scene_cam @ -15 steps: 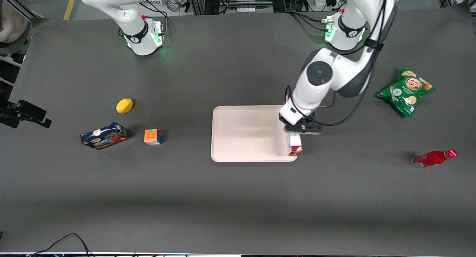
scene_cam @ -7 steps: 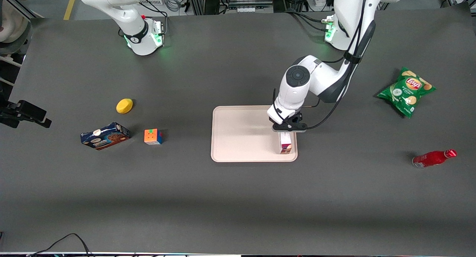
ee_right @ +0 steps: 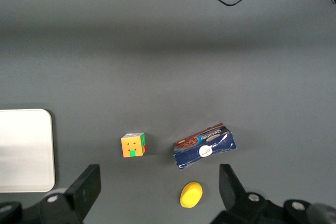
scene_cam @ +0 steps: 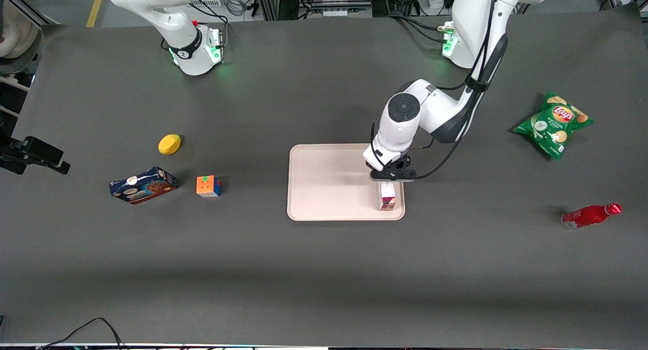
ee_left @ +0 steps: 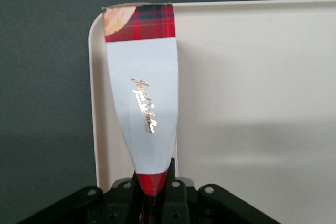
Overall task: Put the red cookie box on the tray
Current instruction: 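Lower the box onto the tray and open the left gripper, then raise the left gripper away from the box on the tray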
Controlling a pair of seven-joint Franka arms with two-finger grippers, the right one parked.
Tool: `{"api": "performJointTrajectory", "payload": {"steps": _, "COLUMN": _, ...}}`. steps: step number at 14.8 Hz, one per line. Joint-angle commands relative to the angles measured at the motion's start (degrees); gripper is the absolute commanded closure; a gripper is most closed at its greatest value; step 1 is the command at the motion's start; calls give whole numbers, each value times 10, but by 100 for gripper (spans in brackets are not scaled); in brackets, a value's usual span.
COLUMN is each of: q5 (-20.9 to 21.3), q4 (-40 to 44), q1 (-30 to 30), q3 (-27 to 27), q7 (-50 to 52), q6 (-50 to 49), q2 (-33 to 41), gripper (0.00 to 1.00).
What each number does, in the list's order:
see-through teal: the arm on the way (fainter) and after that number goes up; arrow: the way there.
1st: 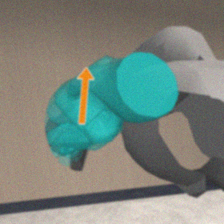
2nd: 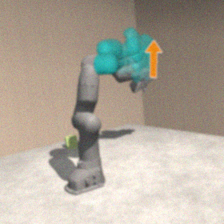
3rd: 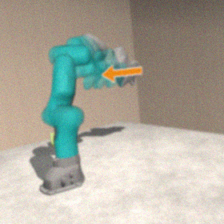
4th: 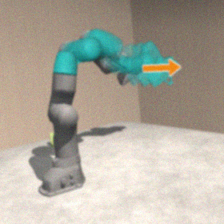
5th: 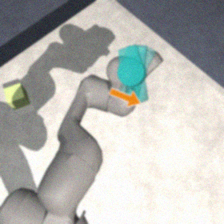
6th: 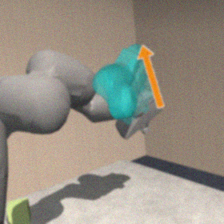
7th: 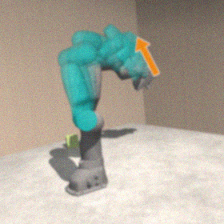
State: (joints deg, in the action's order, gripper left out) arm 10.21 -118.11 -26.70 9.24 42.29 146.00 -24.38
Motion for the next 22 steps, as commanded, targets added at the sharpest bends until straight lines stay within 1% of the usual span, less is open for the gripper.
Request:
{"api": "performJointTrajectory", "payload": {"steps": 1, "q5": 10, "q4": 3, "q1": -8, "q3": -9, "q7": 9, "q6": 11, "q2": -5, "gripper": 100}}
{"api": "performJointTrajectory", "payload": {"steps": 5, "q5": 10, "q4": 3, "q1": -8, "q3": -10, "q7": 9, "q6": 23, "q2": -11, "gripper": 100}}
{"api": "performJointTrajectory", "payload": {"steps": 6, "q5": 10, "q4": 3, "q1": -8, "q3": -11, "q7": 10, "q6": 24, "q2": -13, "gripper": 39}}
{"api": "performJointTrajectory", "payload": {"steps": 7, "q5": 11, "q4": 5, "q1": -8, "q3": -11, "q7": 9, "q6": 25, "q2": -13, "gripper": 0}}
{"api": "performJointTrajectory", "payload": {"steps": 11, "q5": 10, "q4": 19, "q1": -4, "q3": -14, "q7": 0, "q6": 13, "q2": -3, "gripper": 0}}
{"api": "performJointTrajectory", "payload": {"steps": 12, "q5": 9, "q4": 28, "q1": -1, "q3": -24, "q7": -7, "q6": 0, "q2": 6, "gripper": 0}}
{"api": "performJointTrajectory", "payload": {"steps": 15, "q5": -2, "q4": 76, "q1": 2, "q3": -40, "q7": -52, "q6": -103, "q2": 35, "gripper": 0}}
{"api": "performJointTrajectory", "payload": {"steps": 17, "q5": -17, "q4": 97, "q1": 20, "q3": -43, "q7": -72, "q6": -164, "q2": 67, "gripper": 0}}
{"api": "performJointTrajectory", "payload": {"steps": 19, "q5": -20, "q4": 99, "q1": 44, "q3": -49, "q7": -112, "q6": -188, "q2": 104, "gripper": 0}}
{"api": "performJointTrajectory", "payload": {"steps": 21, "q5": -20, "q4": 107, "q1": 70, "q3": -54, "q7": -177, "q6": -225, "q2": 135, "gripper": 0}}
{"api": "performJointTrajectory", "payload": {"steps": 22, "q5": -20, "q4": 117, "q1": 77, "q3": -64, "q7": -217, "q6": -249, "q2": 150, "gripper": 0}}
